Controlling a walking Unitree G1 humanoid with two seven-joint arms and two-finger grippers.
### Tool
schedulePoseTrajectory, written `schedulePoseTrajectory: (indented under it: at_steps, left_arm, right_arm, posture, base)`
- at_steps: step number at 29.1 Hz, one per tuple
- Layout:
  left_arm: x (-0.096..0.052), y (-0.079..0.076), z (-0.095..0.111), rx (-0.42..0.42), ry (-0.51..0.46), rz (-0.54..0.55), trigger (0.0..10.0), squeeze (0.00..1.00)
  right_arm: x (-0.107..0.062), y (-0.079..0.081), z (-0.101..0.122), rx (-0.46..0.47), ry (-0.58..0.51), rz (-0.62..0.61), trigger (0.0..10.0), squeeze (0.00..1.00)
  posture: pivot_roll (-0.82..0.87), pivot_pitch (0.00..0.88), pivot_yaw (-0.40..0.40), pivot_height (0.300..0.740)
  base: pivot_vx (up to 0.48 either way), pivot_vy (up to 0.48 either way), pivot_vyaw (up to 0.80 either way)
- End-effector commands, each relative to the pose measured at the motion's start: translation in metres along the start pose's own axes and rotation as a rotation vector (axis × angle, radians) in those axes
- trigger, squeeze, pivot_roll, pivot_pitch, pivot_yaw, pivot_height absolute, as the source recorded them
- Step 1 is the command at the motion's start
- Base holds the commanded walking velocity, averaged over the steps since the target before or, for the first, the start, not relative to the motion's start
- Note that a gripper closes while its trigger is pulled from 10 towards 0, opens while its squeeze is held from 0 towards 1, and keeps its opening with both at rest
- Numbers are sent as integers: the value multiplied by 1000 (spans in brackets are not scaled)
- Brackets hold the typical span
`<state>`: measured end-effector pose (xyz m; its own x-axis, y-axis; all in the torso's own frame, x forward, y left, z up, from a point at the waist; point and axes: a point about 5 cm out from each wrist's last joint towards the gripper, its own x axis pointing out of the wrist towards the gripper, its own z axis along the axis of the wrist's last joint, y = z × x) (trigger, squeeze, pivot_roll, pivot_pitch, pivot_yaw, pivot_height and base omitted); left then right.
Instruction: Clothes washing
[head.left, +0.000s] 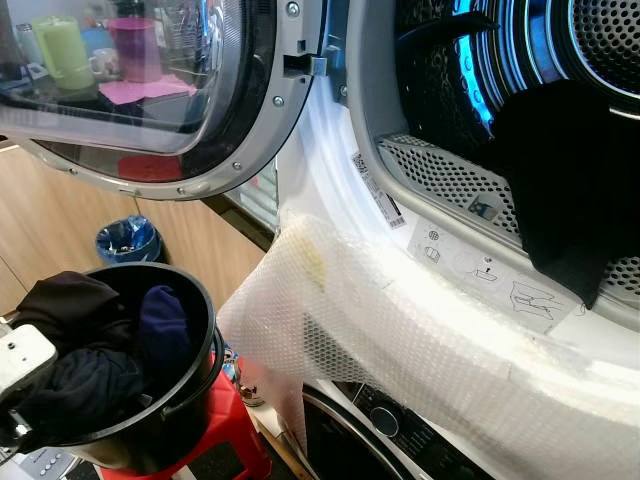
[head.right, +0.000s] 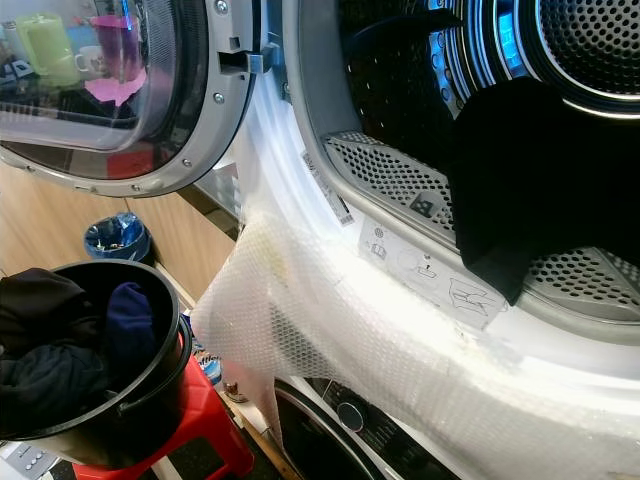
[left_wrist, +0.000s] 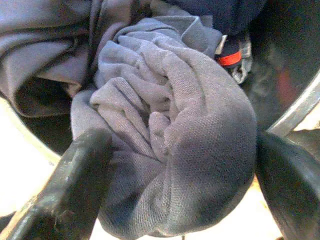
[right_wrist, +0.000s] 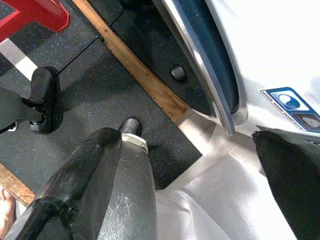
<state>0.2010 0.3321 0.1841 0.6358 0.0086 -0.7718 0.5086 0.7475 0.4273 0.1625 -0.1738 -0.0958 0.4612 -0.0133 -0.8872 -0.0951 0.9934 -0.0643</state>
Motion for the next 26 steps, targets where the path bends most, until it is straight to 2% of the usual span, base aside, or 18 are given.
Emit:
schedulePoseTrajectory:
  at_steps: [1,3,8,13,16,17,19,20,21,22,26]
  left_arm:
    - [-2,5,-3,34,48,40,10000,1000]
    - [-2,6,-1,76,62,55,10000,0]
    - [7,-8,0,91,64,-1,10000,0]
    - [12,-11,-3,127,97,-2,10000,0]
    - [16,-18,-5,110,98,-32,10000,0]
    - [17,-18,-6,109,105,-30,8000,0]
    - [17,-18,-6,109,105,-30,8000,0]
    - [18,-18,-6,107,111,-24,4588,0]
    - [18,-18,-6,107,111,-24,4588,0]
    - [19,-18,-7,109,117,-23,0,0]
    - [20,-18,-8,110,119,-26,0,0]
  right_arm:
    - [-1,-1,-6,7,29,-4,10000,0]
    - [0,0,-3,6,23,-1,10000,0]
    - [0,0,-2,8,20,-2,10000,0]
    - [0,0,-2,9,19,-3,10000,0]
    - [0,-1,-3,10,19,-8,10000,0]
    - [0,-2,-3,11,19,-9,10000,0]
    - [0,-2,-3,11,19,-9,10000,0]
    - [0,-2,-2,12,19,-10,10000,0]
    - [0,-2,-2,12,19,-10,10000,0]
    - [0,-3,-2,13,18,-12,10000,0]
    - [0,-5,-1,14,15,-16,10000,0]
  posture:
    - [511,99,-106,740]
    - [512,100,-106,740]
    - [503,103,-105,740]
    - [499,108,-105,740]
    - [485,115,-109,740]
    - [484,117,-111,740]
    - [484,117,-111,740]
    - [481,118,-113,740]
    - [481,118,-113,740]
    - [480,118,-115,740]
    - [478,118,-120,740]
  base:
    - [0,0,0]
    - [0,0,0]
    - [0,0,0]
    - [0,0,0]
    - [0,0,0]
    - [0,0,0]
    - [0,0,0]
    - [0,0,0]
    - [0,0,0]
    - [0,0,0]
    - [0,0,0]
